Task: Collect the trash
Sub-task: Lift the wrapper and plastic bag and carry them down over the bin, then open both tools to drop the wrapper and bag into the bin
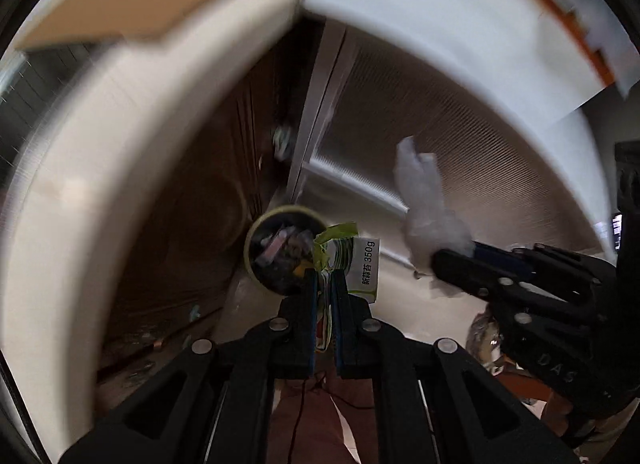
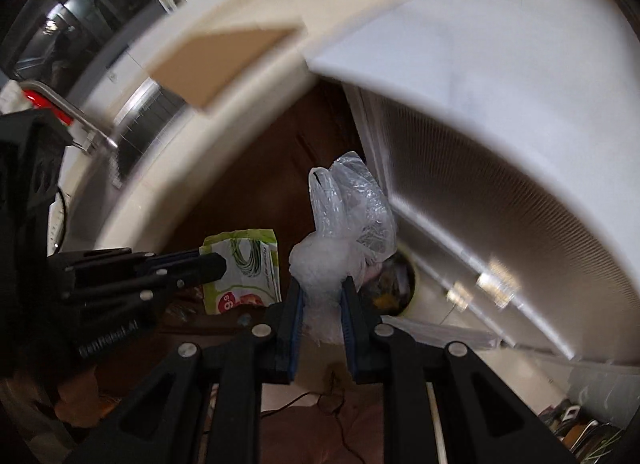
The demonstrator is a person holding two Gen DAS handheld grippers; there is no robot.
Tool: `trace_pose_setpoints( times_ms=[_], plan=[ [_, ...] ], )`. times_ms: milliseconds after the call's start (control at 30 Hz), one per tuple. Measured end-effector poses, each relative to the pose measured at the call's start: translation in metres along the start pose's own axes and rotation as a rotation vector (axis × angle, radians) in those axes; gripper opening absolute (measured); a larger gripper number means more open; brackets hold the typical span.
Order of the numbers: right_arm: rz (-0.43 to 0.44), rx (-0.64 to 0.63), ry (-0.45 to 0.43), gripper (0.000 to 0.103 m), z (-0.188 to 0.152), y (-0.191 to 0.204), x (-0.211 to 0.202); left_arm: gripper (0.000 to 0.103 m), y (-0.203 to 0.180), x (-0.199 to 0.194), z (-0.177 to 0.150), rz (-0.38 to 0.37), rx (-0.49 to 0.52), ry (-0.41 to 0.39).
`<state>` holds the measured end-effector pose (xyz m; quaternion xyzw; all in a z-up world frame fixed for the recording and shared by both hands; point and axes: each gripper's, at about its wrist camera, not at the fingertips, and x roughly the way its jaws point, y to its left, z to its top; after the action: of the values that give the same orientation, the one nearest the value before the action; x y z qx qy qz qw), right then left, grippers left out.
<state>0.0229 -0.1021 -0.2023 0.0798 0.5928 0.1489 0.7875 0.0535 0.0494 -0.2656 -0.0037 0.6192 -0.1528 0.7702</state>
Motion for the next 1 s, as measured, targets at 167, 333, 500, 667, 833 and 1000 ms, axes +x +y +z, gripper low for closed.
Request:
trace_pose_setpoints(
  times_ms=[167,333,500,667,833,1000],
  plan=[
    [0.0,0.013,0.1,0.018,-0.016,-0.045,0.116,0.004,0.009,0.106,-0.01,0.092,-0.022,0.013],
    [-0.003,0.0,0.136,0.018,-0.027,-0.083,0.213,0.004,0.025,0.193,-0.009,0.106,-0.071,0.013],
    [-0.003,-0.009,0.136,0.023,-0.03,-0.103,0.274,0.009,0.041,0.244,-0.008,0.114,-0.108,0.021],
    [0.021,-0.015,0.162,0.03,-0.034,-0.11,0.304,0.036,0.046,0.267,-0.01,0.157,-0.095,0.018],
    [0.03,-0.005,0.153,0.039,-0.038,-0.115,0.303,0.064,0.053,0.262,-0.01,0.199,-0.089,0.012],
    [0.029,-0.006,0.121,0.043,-0.036,-0.112,0.291,0.064,0.052,0.252,-0.008,0.212,-0.069,-0.001]
  ],
)
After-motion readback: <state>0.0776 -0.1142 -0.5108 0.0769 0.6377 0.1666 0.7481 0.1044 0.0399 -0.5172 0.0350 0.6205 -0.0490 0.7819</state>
